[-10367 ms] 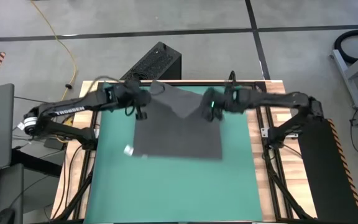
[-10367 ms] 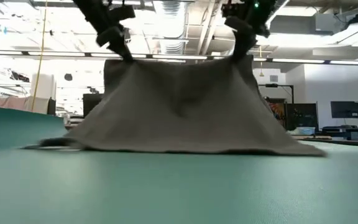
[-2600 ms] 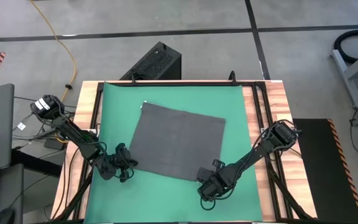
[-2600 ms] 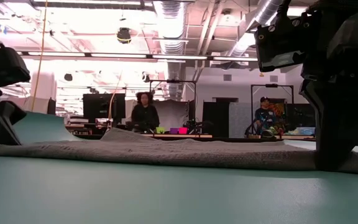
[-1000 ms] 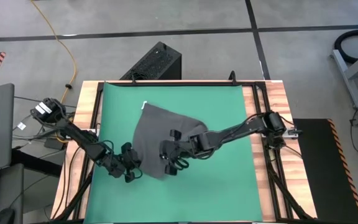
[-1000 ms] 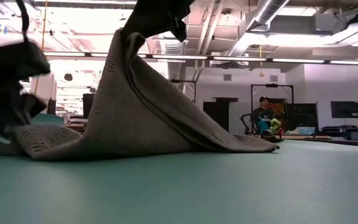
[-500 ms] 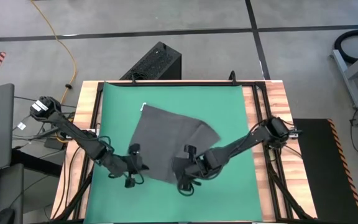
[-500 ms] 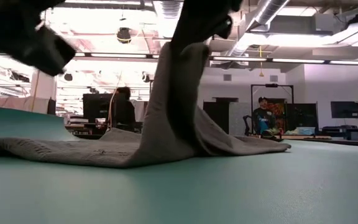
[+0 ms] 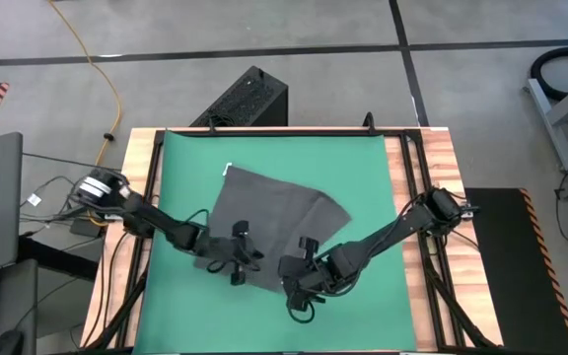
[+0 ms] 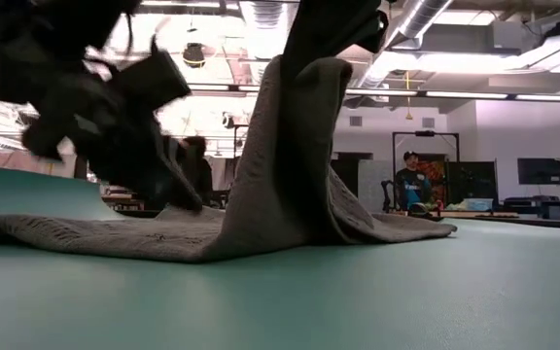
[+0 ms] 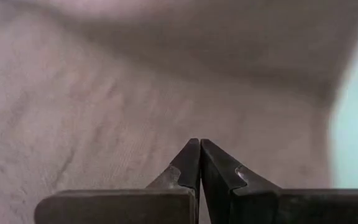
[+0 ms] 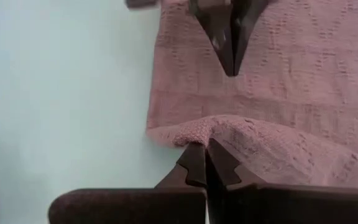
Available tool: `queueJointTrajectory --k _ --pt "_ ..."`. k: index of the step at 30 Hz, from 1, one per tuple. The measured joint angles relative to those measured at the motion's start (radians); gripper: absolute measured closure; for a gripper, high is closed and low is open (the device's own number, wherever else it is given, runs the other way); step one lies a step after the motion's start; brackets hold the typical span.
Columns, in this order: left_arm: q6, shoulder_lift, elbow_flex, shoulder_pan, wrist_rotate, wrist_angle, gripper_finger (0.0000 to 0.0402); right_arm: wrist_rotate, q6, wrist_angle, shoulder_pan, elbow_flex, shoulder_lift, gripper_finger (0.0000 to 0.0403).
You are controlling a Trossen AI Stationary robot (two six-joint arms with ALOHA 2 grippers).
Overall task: Roll towel into tight, uniform cylinder
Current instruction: Roll the gray towel
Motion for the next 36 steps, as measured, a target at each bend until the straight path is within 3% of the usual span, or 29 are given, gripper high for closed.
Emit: queueJointTrajectory --k 9,21,29,36 --pt "0.007 0.116 0.023 0.071 0.143 0.026 0.0401 0.003 0.101 -0.044 0.049 0.000 0.000 0.0396" --pt "0.095 0.118 0.091 0.119 0.177 -0.016 0.0401 0.040 0.073 -0.015 0.025 0.011 0.000 0.0396" --pt "0.075 0.228 0.098 0.133 0.236 0.059 0.0401 0.040 0.071 0.006 0.014 0.012 0.000 0.0396" --pt "0.116 0.293 0.200 0.133 0.282 0.042 0.0401 0.038 0.056 -0.001 0.021 0.047 -0.001 0.0396"
